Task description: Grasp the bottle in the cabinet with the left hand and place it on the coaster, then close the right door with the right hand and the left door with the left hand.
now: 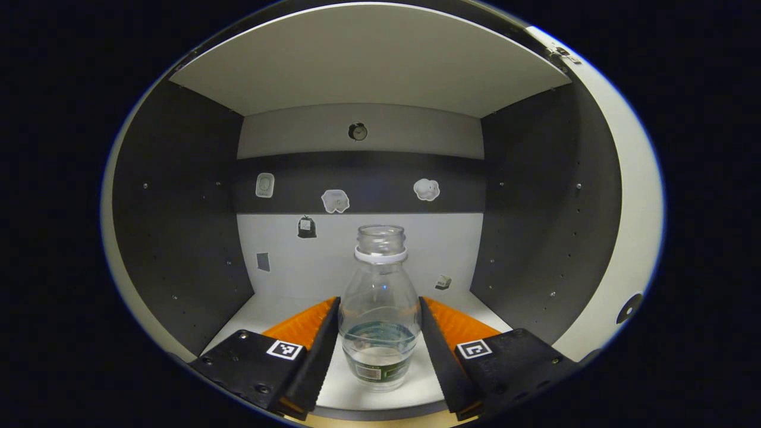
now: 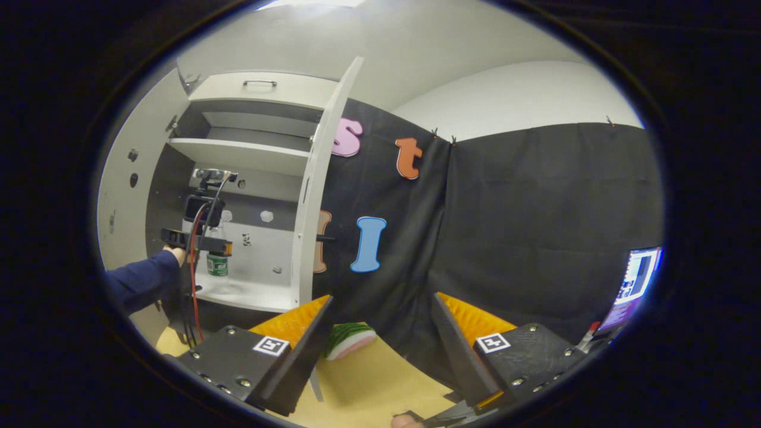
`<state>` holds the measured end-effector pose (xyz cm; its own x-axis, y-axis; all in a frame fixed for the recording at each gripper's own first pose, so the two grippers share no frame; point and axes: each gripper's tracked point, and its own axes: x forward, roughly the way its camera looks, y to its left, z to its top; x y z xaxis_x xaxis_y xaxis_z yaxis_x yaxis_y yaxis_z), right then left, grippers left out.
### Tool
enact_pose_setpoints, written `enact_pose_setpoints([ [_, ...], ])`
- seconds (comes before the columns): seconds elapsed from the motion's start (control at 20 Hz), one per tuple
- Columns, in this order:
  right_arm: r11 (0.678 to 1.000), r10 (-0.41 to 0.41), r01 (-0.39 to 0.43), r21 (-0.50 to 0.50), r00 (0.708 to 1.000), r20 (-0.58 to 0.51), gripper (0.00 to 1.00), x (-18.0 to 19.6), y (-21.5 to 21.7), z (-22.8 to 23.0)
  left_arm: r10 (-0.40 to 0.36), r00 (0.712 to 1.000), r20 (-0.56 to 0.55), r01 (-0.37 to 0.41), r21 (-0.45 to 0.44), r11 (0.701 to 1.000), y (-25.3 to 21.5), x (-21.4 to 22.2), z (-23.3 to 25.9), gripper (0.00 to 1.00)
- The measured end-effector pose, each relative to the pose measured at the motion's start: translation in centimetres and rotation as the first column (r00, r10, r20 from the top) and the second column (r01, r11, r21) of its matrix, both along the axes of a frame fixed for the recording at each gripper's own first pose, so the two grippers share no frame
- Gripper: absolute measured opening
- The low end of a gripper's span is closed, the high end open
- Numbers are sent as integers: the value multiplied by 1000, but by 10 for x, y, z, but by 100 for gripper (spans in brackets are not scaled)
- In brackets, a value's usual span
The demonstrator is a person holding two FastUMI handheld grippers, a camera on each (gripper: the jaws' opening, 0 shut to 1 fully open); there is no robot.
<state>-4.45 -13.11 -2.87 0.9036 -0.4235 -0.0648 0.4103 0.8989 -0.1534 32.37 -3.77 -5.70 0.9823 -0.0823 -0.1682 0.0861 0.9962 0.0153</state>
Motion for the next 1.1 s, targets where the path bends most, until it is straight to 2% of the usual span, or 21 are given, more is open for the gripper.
enact_pose_setpoints([
  [0.2, 1000, 12, -12, 7, 1000, 8, 97, 4, -2, 0, -49, 999, 8, 49, -31, 998, -6, -12, 8, 78],
  [0.6, 996, 89, -89, 18, 996, 29, 99, 7, 1, 4, -185, 980, 69, 190, -75, 979, -9, -91, 47, 77],
  [1.1, 975, 215, -217, 52, 976, 44, 96, -1, 22, 6, -230, 973, 9, 230, -113, 967, 19, -197, 26, 77],
])
